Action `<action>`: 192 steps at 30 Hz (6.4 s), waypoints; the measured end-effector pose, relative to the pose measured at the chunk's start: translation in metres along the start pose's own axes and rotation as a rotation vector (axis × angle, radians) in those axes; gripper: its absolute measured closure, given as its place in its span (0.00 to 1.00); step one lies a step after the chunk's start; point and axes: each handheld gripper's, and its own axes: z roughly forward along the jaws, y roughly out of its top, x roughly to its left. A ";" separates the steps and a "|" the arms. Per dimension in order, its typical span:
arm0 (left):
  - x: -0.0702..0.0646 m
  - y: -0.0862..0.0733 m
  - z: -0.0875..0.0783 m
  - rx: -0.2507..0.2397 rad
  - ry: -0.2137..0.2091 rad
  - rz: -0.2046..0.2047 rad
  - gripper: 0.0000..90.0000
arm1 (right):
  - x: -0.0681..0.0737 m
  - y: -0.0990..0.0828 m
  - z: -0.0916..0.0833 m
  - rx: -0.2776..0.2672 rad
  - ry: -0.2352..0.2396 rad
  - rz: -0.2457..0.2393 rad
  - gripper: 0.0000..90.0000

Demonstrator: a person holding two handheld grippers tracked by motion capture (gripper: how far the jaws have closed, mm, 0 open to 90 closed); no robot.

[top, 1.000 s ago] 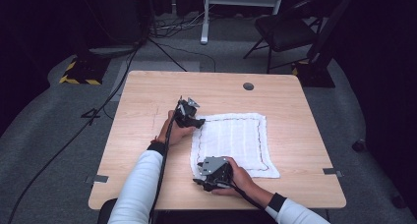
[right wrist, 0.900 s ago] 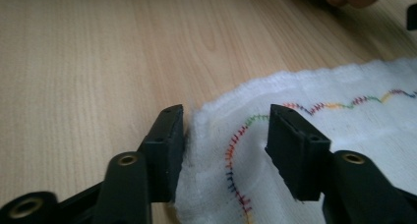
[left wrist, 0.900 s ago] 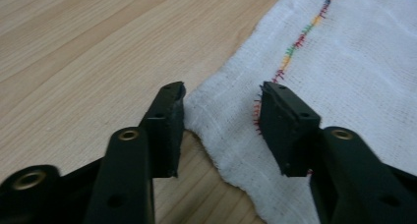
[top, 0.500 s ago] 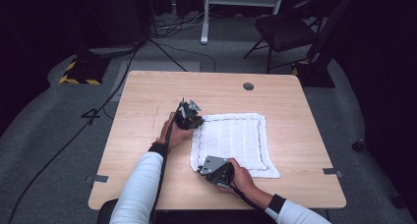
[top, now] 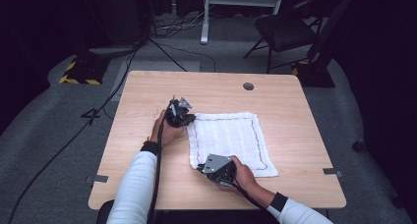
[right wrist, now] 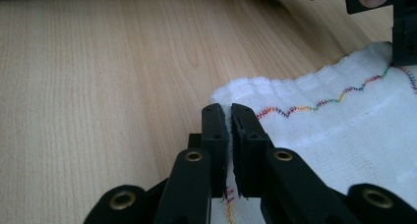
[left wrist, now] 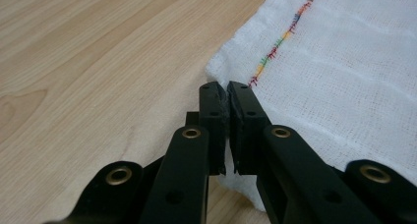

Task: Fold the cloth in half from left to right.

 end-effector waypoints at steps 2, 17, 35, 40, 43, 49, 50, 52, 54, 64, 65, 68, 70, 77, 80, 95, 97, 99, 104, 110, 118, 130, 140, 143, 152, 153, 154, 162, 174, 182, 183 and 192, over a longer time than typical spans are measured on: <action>0.001 -0.001 -0.004 0.002 0.004 0.005 0.95 | 0.000 0.002 -0.002 -0.007 0.000 -0.010 0.95; 0.018 -0.014 -0.035 -0.018 0.039 -0.036 0.95 | -0.001 0.024 0.000 -0.050 0.011 -0.032 0.95; -0.019 0.033 -0.019 -0.129 0.042 0.007 0.95 | -0.021 0.004 -0.043 -0.103 -0.034 0.082 0.95; -0.029 0.047 -0.007 -0.135 0.044 0.017 0.95 | -0.027 -0.006 -0.059 -0.103 -0.063 0.102 0.95; -0.041 0.063 0.003 -0.136 0.054 0.052 0.95 | -0.035 -0.020 -0.074 -0.096 -0.094 0.132 0.95; -0.059 0.087 0.021 -0.127 0.036 0.092 0.95 | -0.044 -0.040 -0.094 -0.072 -0.128 0.164 0.95; -0.061 0.089 0.024 -0.126 0.034 0.094 0.95 | -0.045 -0.043 -0.097 -0.070 -0.136 0.168 0.95; -0.067 0.094 0.031 -0.123 0.021 0.100 0.95 | -0.047 -0.048 -0.103 -0.064 -0.148 0.178 0.95; -0.069 0.096 0.034 -0.122 0.021 0.106 0.95 | -0.049 -0.055 -0.108 -0.053 -0.161 0.188 0.95; -0.092 0.117 0.061 -0.106 0.037 0.137 0.95 | -0.061 -0.086 -0.127 -0.007 -0.219 0.243 0.95; -0.093 0.118 0.064 -0.095 0.043 0.141 0.95 | -0.062 -0.090 -0.128 0.001 -0.227 0.248 0.95; -0.096 0.119 0.075 -0.089 0.047 0.122 0.95 | -0.064 -0.098 -0.131 0.020 -0.242 0.257 0.95; -0.099 0.120 0.082 -0.081 0.052 0.123 0.94 | -0.066 -0.103 -0.131 0.032 -0.251 0.266 0.95; -0.107 0.123 0.091 -0.083 0.053 0.097 0.63 | -0.070 -0.122 -0.129 0.091 -0.248 0.312 0.84; -0.112 0.122 0.080 -0.093 0.043 0.089 0.45 | -0.071 -0.130 -0.132 0.097 -0.246 0.340 0.68; -0.150 0.058 0.013 -0.071 -0.133 0.237 0.27 | -0.091 -0.144 -0.139 0.105 -0.295 0.374 0.54; -0.160 0.050 0.011 -0.047 -0.148 0.269 0.27 | -0.092 -0.147 -0.135 0.118 -0.280 0.377 0.54; -0.169 0.043 0.009 -0.034 -0.174 0.290 0.27 | -0.093 -0.150 -0.132 0.142 -0.271 0.367 0.54; -0.186 0.028 0.010 0.021 -0.210 0.339 0.27 | -0.093 -0.156 -0.126 0.170 -0.253 0.360 0.55; -0.192 0.011 0.014 0.073 -0.214 0.368 0.27 | -0.093 -0.160 -0.123 0.189 -0.218 0.359 0.54; -0.182 -0.004 0.005 0.094 -0.207 0.358 0.27 | -0.084 -0.156 -0.119 0.174 -0.148 0.362 0.55; -0.173 -0.033 -0.024 0.087 -0.196 0.321 0.27 | -0.054 -0.129 -0.106 0.181 -0.084 0.277 0.49; -0.156 -0.025 -0.040 0.012 -0.185 0.249 0.25 | -0.072 -0.121 -0.121 0.089 -0.165 0.320 0.45; -0.142 -0.014 -0.038 0.006 -0.129 0.248 0.24 | -0.085 -0.116 -0.119 0.078 -0.202 0.317 0.45; -0.100 0.024 -0.011 -0.019 -0.034 0.180 0.26 | -0.137 -0.099 -0.089 0.075 -0.257 0.361 0.47; -0.096 0.027 -0.008 -0.025 -0.033 0.160 0.26 | -0.142 -0.097 -0.085 0.069 -0.261 0.370 0.47; -0.092 0.031 -0.004 -0.021 -0.040 0.143 0.27 | -0.148 -0.095 -0.082 0.067 -0.269 0.372 0.48; -0.064 0.045 0.032 0.033 0.051 0.097 0.27 | -0.183 -0.091 -0.052 0.069 -0.284 0.443 0.49; -0.042 0.045 0.056 -0.011 0.029 -0.039 0.27 | -0.207 -0.088 -0.019 0.114 -0.296 0.496 0.51; -0.047 0.044 0.059 0.046 0.037 0.016 0.31 | -0.214 -0.089 0.000 0.154 -0.258 0.504 0.49; -0.047 0.044 0.058 0.046 0.035 0.017 0.31 | -0.214 -0.089 0.002 0.151 -0.251 0.510 0.48; -0.043 0.041 0.055 0.045 -0.027 0.007 0.45 | -0.222 -0.091 0.006 0.137 -0.157 0.572 0.56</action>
